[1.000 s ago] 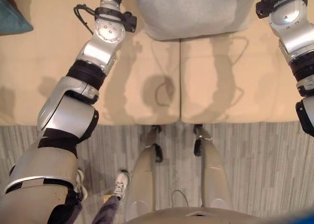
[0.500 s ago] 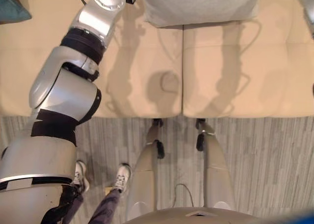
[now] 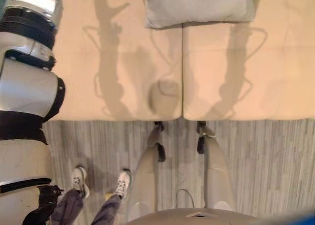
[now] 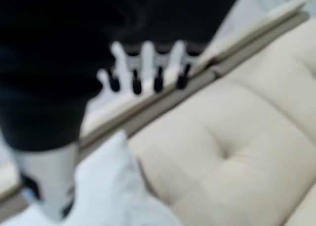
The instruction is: Pick up all the scattered cushions and arrange them neatly on the sofa.
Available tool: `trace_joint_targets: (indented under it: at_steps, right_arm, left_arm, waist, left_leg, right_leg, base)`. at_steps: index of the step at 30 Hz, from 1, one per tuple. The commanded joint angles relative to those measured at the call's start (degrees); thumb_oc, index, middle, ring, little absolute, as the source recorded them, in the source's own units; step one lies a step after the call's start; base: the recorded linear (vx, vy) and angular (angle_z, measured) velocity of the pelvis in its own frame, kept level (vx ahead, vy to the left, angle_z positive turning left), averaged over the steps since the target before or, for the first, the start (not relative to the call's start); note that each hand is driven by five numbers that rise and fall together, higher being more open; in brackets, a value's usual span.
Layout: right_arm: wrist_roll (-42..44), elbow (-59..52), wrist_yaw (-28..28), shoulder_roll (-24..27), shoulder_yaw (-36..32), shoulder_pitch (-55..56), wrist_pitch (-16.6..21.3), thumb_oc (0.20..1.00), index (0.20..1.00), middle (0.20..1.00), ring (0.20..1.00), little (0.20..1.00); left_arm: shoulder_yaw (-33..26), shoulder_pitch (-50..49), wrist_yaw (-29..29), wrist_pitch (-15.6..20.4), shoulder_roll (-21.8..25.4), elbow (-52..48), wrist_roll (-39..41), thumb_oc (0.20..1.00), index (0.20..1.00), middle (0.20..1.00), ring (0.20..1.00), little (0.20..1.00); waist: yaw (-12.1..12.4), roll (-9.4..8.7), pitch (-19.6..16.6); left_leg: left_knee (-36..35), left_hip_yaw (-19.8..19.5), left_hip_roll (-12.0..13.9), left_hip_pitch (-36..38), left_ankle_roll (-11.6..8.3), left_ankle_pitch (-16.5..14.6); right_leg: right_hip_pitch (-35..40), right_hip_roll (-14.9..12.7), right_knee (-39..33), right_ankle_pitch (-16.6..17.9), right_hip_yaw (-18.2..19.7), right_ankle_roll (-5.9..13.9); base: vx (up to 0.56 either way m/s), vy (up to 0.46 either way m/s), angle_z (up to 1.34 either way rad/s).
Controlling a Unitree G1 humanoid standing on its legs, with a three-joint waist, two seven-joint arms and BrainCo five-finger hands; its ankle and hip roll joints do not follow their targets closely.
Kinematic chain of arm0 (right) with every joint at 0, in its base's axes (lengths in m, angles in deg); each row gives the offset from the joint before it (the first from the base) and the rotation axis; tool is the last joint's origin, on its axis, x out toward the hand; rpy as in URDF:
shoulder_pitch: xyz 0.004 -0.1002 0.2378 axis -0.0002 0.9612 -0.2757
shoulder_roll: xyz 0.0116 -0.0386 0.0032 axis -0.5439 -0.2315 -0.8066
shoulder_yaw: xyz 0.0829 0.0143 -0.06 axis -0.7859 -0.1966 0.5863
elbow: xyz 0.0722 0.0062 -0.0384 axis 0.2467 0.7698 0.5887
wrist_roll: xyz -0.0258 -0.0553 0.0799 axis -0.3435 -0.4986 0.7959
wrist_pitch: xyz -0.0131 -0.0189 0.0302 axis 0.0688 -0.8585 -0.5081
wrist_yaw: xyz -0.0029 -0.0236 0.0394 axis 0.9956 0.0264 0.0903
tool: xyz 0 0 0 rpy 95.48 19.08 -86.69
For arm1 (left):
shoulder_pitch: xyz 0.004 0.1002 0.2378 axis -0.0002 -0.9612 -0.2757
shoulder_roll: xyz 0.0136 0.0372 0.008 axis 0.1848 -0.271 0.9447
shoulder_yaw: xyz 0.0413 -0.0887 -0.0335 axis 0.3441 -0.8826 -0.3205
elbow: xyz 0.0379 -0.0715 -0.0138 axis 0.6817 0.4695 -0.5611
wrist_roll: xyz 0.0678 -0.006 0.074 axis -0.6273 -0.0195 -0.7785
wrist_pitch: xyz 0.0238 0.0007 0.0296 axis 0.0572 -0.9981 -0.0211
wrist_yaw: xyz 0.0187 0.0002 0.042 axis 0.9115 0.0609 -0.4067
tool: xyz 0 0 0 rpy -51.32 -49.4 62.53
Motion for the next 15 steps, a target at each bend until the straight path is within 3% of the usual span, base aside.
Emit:
trace_joint_targets:
  at_steps: [1,4,8,11,13,15]
  right_arm:
    - [0.6,-1.6,2.9,1.4,-1.6,4.8,2.4,1.000,1.000,1.000,1.000,1.000]
    - [-1.5,-11.1,4.2,2.7,-4.4,10.2,3.0,1.000,1.000,1.000,1.000,1.000]
    - [-6.3,-27.7,4.1,3.6,-13.8,26.1,4.0,1.000,1.000,1.000,1.000,1.000]
    - [-10.3,-38.0,1.8,2.1,-23.0,40.7,4.6,1.000,1.000,1.000,1.000,1.000]
    - [-14.2,-43.9,-1.7,-1.8,-30.0,54.4,4.9,1.000,1.000,1.000,1.000,1.000]
    - [-15.2,-45.2,-2.6,-4.1,-32.0,59.5,5.2,1.000,1.000,1.000,1.000,1.000]
  left_arm:
    - [-3.0,-2.8,-1.8,4.2,0.1,-2.6,1.6,1.000,1.000,1.000,1.000,1.000]
    - [-7.6,-10.4,-2.7,6.7,1.1,-14.1,2.6,1.000,1.000,1.000,1.000,1.000]
    - [-18.4,-30.4,-3.7,9.1,-0.4,-33.9,0.4,1.000,1.000,1.000,1.000,1.000]
    - [-26.9,-48.0,-1.0,8.9,-5.4,-45.2,-2.1,1.000,1.000,1.000,1.000,1.000]
    - [-31.7,-62.9,2.2,6.5,-11.9,-47.9,-4.1,1.000,1.000,1.000,1.000,1.000]
    - [-32.7,-67.5,3.3,5.6,-14.2,-47.2,-4.6,1.000,1.000,1.000,1.000,1.000]
  waist:
    - [0.2,-2.32,-7.0]
    - [0.2,-2.36,-7.2]
    - [0.1,-2.82,-8.1]
    - [0.2,-2.93,-8.4]
    - [0.5,-2.97,-8.8]
    - [0.5,-3.05,-9.0]
  left_leg:
    - [0.3,1.3,1.8,6.8,-6.51,-6.3]
    - [0.9,1.4,1.8,8.0,-6.40,-7.0]
    - [1.3,1.4,1.9,11.7,-6.24,-8.3]
    - [0.6,1.5,2.1,16.4,-6.17,-9.1]
    - [-0.3,1.4,2.3,21.1,-6.10,-9.3]
    - [-0.9,1.5,2.3,22.6,-6.11,-9.0]
  right_leg:
    - [15.0,-2.0,-24.5,11.0,-1.2,7.79]
    - [16.3,-2.0,-24.4,10.4,-1.4,7.45]
    - [20.0,-1.9,-24.2,8.9,-2.1,6.85]
    - [24.4,-1.9,-24.2,7.4,-2.7,6.45]
    - [29.2,-2.0,-24.2,6.3,-3.5,6.09]
    - [30.7,-2.0,-24.3,6.2,-3.8,6.00]
  base:
    - [0.00,0.000,0.00]
    - [0.00,0.000,0.00]
    - [0.04,-0.055,0.00]
    - [0.07,-0.066,0.05]
    - [0.12,-0.076,0.02]
    - [0.07,-0.049,0.06]
